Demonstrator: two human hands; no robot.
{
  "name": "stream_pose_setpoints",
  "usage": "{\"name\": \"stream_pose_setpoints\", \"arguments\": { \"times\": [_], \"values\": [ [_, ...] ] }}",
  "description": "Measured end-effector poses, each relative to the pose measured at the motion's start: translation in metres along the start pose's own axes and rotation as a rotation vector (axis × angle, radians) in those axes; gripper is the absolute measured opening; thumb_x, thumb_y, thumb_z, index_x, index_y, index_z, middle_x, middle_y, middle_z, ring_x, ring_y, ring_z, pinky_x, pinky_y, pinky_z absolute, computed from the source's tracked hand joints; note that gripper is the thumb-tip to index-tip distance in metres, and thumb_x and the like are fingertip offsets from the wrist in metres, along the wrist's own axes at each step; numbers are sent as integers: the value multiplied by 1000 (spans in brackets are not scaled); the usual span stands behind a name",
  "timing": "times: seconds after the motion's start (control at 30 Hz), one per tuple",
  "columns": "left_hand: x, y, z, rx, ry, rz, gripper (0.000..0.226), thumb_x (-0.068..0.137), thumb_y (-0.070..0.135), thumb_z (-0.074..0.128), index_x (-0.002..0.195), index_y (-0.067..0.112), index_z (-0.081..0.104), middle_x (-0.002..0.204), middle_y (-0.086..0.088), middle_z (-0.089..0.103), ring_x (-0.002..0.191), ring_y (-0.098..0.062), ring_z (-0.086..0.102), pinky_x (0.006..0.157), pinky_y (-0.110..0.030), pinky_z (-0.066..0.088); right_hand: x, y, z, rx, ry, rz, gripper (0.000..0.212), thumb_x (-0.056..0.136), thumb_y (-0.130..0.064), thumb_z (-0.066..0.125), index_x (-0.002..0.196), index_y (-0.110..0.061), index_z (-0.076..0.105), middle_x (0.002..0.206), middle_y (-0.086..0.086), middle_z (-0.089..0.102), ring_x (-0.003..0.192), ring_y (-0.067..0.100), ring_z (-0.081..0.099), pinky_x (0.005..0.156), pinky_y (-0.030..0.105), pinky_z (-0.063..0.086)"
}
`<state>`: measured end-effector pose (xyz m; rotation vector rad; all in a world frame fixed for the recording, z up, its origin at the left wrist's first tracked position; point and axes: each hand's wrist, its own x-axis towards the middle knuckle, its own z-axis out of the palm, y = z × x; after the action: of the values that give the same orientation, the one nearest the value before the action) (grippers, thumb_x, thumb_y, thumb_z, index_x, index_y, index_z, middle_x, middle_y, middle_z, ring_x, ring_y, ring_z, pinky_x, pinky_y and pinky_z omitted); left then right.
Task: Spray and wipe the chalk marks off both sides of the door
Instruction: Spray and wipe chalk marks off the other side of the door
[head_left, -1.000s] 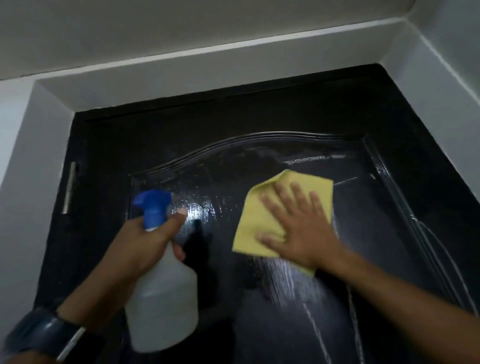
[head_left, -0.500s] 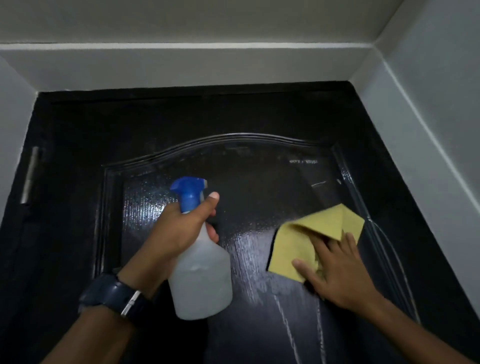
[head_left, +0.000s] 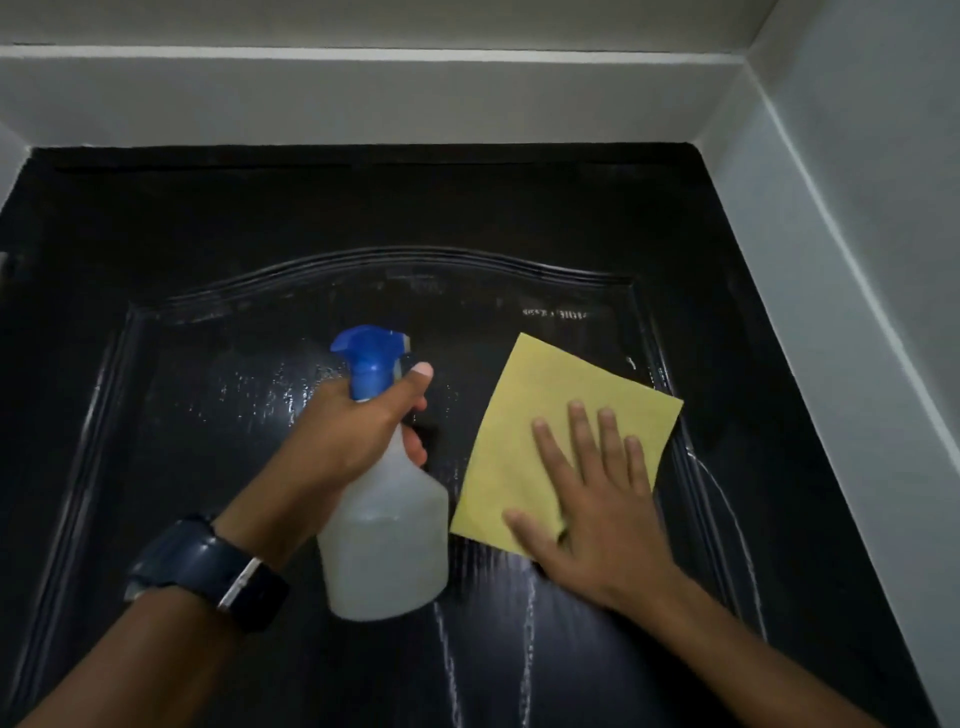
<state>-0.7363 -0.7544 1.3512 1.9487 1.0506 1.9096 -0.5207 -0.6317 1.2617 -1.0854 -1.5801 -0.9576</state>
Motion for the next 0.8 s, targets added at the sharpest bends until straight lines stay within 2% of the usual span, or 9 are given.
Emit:
{"name": "stream_pose_setpoints", "arguments": {
  "times": [0.1,0.17,0.23,0.43,0.57,0.63,0.7,0.73,0.8],
  "values": [
    [1,3,11,38,17,11,40,90,49,63,94,10,69,62,-10,68,66,-27,71,72,-41,57,82,-1,-12,-16,12,14,92,83,-89,22,159,-41,2,168,13,-11,151,36,-24,120,59,-11],
    [5,6,18,56,42,23,40,90,50,64,95,10,69,62,-10,69,65,-27,71,73,-41,58,153,-1,-28,-7,42,16,94,81,-91,20,159,-39,10,169,10,-1,153,34,-17,121,59,-8],
    [7,5,22,64,71,39,42,87,52,65,94,11,69,62,-10,68,64,-28,72,74,-42,58,189,4,-32,3,50,8,95,83,-89,19,160,-35,6,169,6,-7,154,30,-16,122,57,-5],
    [-12,-7,32,66,43,12,41,88,50,65,92,10,71,61,-12,68,67,-31,72,78,-43,58,101,24,-9,48,158,17,85,95,-75,18,162,-25,3,169,8,-7,155,26,-12,125,50,0],
    [-17,-14,30,48,-2,15,41,87,52,64,91,11,71,60,-12,68,67,-33,72,81,-48,57,0,35,0,79,75,152,91,93,-78,16,162,-21,-1,168,7,-15,154,23,-16,125,49,-3],
    [-15,-13,32,58,-26,13,41,87,52,63,91,13,71,62,-12,69,71,-35,73,82,-49,57,19,44,-7,80,42,170,96,89,-82,16,161,-18,9,168,13,-1,155,27,-5,124,50,-8],
    [-11,-9,36,57,-37,19,41,86,54,64,90,14,72,63,-13,70,73,-36,73,84,-51,58,78,51,-21,75,74,177,97,85,-85,17,154,-17,23,161,18,24,152,33,14,124,56,-4],
    [-9,-7,38,52,-36,25,41,86,54,64,89,14,72,63,-13,70,74,-36,73,84,-51,58,108,53,-29,78,82,188,99,84,-86,18,155,-16,23,160,20,24,152,33,13,124,56,-3],
    [-7,-4,43,45,-28,40,42,86,54,65,89,13,72,64,-14,71,75,-36,73,82,-48,58,144,58,-35,87,74,209,103,86,-85,22,160,-15,9,166,21,4,155,32,-4,123,51,-9]
  ]
}}
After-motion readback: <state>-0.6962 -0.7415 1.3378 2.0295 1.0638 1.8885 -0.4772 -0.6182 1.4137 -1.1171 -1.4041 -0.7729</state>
